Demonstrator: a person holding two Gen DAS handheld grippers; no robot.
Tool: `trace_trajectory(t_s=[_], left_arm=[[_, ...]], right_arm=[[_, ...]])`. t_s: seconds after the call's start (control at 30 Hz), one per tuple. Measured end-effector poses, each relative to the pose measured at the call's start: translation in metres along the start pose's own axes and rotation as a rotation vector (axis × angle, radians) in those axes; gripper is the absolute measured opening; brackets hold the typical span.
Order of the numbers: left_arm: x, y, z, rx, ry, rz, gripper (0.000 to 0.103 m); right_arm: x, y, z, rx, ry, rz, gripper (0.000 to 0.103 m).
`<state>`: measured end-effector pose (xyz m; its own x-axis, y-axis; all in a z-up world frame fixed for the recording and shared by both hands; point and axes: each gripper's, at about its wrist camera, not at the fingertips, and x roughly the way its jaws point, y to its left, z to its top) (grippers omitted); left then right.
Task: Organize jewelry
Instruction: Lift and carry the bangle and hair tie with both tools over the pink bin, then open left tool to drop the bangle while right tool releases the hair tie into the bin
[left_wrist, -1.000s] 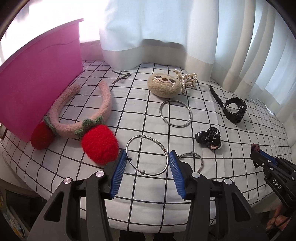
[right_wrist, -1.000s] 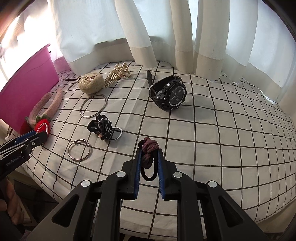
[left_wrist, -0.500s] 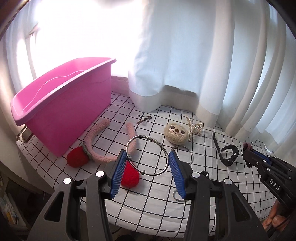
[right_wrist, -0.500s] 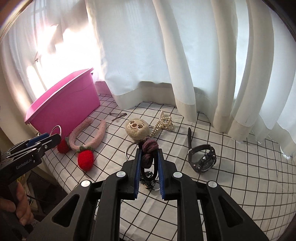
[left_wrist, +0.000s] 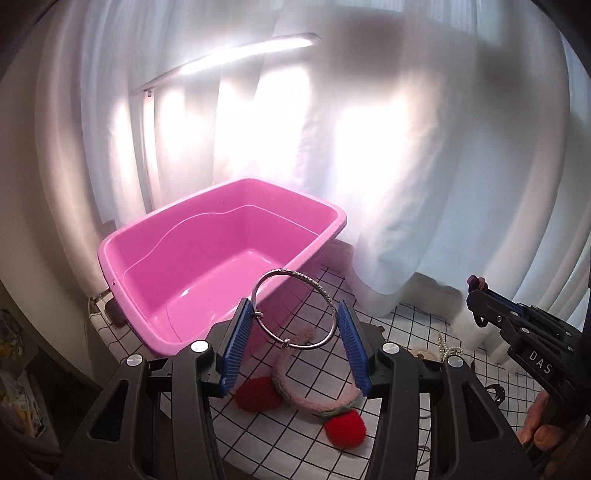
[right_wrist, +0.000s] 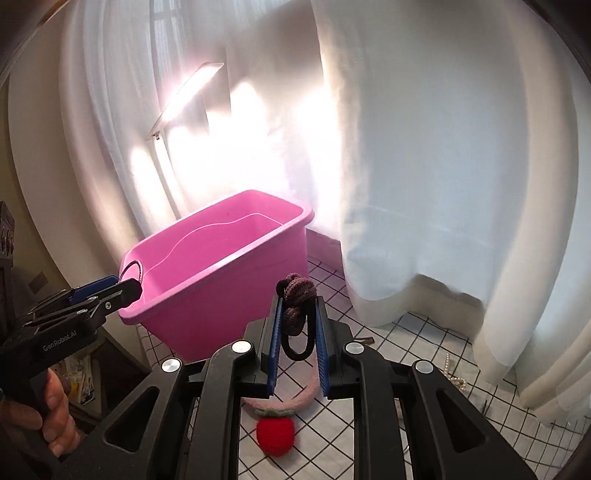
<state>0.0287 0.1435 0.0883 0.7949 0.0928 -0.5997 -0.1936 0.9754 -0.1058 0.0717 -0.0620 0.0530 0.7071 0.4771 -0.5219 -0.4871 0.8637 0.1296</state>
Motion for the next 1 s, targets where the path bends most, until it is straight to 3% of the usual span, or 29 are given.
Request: trace_trajectory(t_s=[0.17, 0.4, 0.7, 0.9, 1.0], left_arm=[[0.026, 0.048, 0.040, -0.019, -0.006, 0.053, 0.047], [0.090, 0.101, 0.065, -0.078, 0.091, 0.088, 0.047], [0.153, 0.130, 0.061, -0.099, 0.255, 0.120, 0.047], [0.178, 0.139, 0.055, -0.115, 0.353, 0.126, 0.048], [0.183, 0.144, 0.054, -0.129, 0.376, 0.130, 0.050]], right_arm=[[0.055, 0.042, 0.050, -0.034, 0.009, 0.094, 0.017], [0.153, 0.087, 0.093, -0.066, 0.149, 0.174, 0.017], [0.261, 0.098, 0.103, -0.065, 0.389, 0.119, 0.017], [0.286, 0.103, 0.096, -0.093, 0.467, 0.065, 0.017], [0.290, 0.103, 0.094, -0.104, 0.485, 0.048, 0.025]])
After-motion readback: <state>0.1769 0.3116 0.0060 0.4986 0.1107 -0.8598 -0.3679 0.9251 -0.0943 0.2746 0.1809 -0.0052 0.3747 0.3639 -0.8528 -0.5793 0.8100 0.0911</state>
